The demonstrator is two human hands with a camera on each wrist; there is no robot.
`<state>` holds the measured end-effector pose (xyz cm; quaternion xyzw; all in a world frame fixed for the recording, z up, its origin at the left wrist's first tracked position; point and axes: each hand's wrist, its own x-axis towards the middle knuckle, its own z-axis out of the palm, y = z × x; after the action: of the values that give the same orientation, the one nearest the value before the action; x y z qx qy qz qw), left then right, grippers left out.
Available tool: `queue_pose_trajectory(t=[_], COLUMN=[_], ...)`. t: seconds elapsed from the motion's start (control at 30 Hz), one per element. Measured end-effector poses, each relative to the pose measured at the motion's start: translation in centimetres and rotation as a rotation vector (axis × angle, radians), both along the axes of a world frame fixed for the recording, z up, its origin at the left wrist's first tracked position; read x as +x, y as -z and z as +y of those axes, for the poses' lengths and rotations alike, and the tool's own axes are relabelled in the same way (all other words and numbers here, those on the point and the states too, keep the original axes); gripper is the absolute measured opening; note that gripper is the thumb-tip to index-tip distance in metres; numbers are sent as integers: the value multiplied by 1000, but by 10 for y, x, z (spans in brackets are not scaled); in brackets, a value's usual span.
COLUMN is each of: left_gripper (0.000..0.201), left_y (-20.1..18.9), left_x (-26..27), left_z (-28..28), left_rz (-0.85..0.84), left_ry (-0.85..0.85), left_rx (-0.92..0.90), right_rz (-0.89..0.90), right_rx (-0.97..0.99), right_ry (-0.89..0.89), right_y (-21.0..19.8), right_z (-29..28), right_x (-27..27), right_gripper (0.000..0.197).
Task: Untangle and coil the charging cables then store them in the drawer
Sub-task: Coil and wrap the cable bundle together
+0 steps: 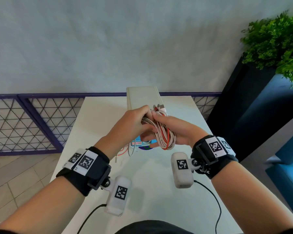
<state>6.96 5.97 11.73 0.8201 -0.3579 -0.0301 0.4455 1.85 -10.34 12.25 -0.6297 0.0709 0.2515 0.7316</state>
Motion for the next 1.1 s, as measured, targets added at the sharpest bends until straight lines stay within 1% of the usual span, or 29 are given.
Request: queue_pose_trajectory(t=[0.07,0.13,0.2,0.3,0.33,0.4,0.47,0.53,0.63,0.7,0.73,0.8,0.9,1.0,1.1], left_gripper=[45,57,53,43,40,33,21,6,17,14,16,23,29,27,35], left_y=[0,-1,0,2,4,7,13,22,45,67,78,93,103,110,116], left_x=[-1,-1,-1,5,8,18,23,24,20,21,22,22,18,16,13], left_z=[0,-2,-4,-4,-3,0,3,4,6,13,17,24,29,30,34], left_rz=[-3,-5,-8,24,64,195,312,300,264,323,345,335,337,436,454], left_ry=[-31,-43,-34,-45,-43,-20,55,146,163,149,136,105,96,30,-28], left_rx=[19,61,91,92,89,106,111,116,151,163,167,195,292,305,324], right_rz=[21,-8,-46,-77,-87,-108,-121,-142,-161,-175,-178,-184,-194,-217,-246], right_rx=[21,-4,-6,-26,-46,-75,-76,-86,-49,-49,-55,-50,-43,-20,-6], right_ry=[-51,-67,-60,-5,29,147,258,313,354,389,406,434,464,511,558], right_y=[1,3,6,11,12,14,13,11,3,-1,-1,-1,-1,-5,-11], right_z=[0,-1,-1,0,1,0,-4,-7,-8,-8,-7,-7,-2,1,-1], right_x=[-4,-7,-8,-5,-4,-2,1,4,6,8,8,9,8,7,8], right_gripper=[54,46,32,19,18,21,23,24,24,24,24,23,20,19,20])
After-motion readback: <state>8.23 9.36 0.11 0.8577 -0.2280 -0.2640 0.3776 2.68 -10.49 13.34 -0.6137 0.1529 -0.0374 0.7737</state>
